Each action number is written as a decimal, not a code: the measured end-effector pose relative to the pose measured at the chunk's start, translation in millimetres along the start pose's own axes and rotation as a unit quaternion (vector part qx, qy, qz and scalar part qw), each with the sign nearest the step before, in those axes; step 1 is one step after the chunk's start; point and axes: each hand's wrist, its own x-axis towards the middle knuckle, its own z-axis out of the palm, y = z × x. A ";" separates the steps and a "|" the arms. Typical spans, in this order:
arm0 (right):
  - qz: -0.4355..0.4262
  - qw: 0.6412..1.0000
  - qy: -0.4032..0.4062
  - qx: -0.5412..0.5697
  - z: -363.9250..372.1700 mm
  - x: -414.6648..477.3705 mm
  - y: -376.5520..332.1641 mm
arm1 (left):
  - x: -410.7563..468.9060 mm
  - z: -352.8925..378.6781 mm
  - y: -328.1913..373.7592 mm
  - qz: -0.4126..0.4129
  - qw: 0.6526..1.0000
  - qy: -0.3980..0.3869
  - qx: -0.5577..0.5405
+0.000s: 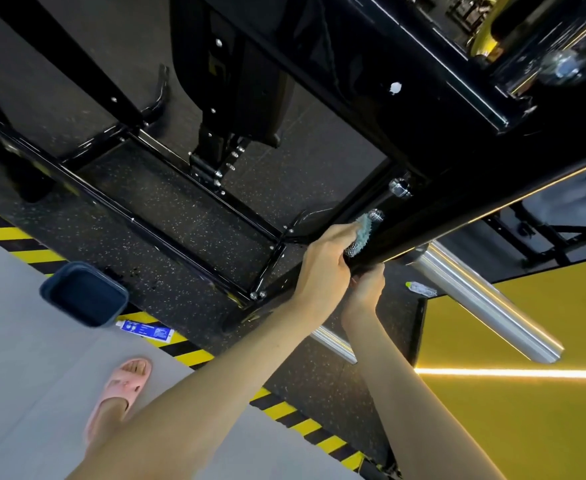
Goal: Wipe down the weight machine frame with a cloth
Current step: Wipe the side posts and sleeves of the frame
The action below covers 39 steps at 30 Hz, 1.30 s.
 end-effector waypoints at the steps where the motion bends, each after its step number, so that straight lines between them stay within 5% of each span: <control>1: -0.001 1.000 0.002 0.000 0.9 -1.9 -1.2 | 4.6 0.5 -2.1 0.002 1.000 -0.004 0.013; 16: -0.015 0.999 0.005 -0.049 -2.9 -12.7 4.2 | 19.5 -2.7 -14.0 -0.068 0.994 -0.054 0.058; 22: -0.036 0.994 0.019 -0.096 -15.0 -2.7 9.0 | -5.7 0.3 -9.3 -0.030 0.999 -0.023 0.025; 28: -0.057 0.974 -0.050 -0.215 -19.4 3.6 25.7 | 6.8 1.5 -58.5 -0.168 0.983 -0.051 0.053; 34: -0.056 0.961 -0.084 -0.256 -23.8 2.8 46.2 | -21.9 10.2 -45.8 -0.058 0.998 -0.012 0.029; 39: -0.058 0.959 -0.108 -0.256 -28.8 8.0 47.5 | -6.8 8.8 -57.0 -0.159 0.985 -0.017 0.061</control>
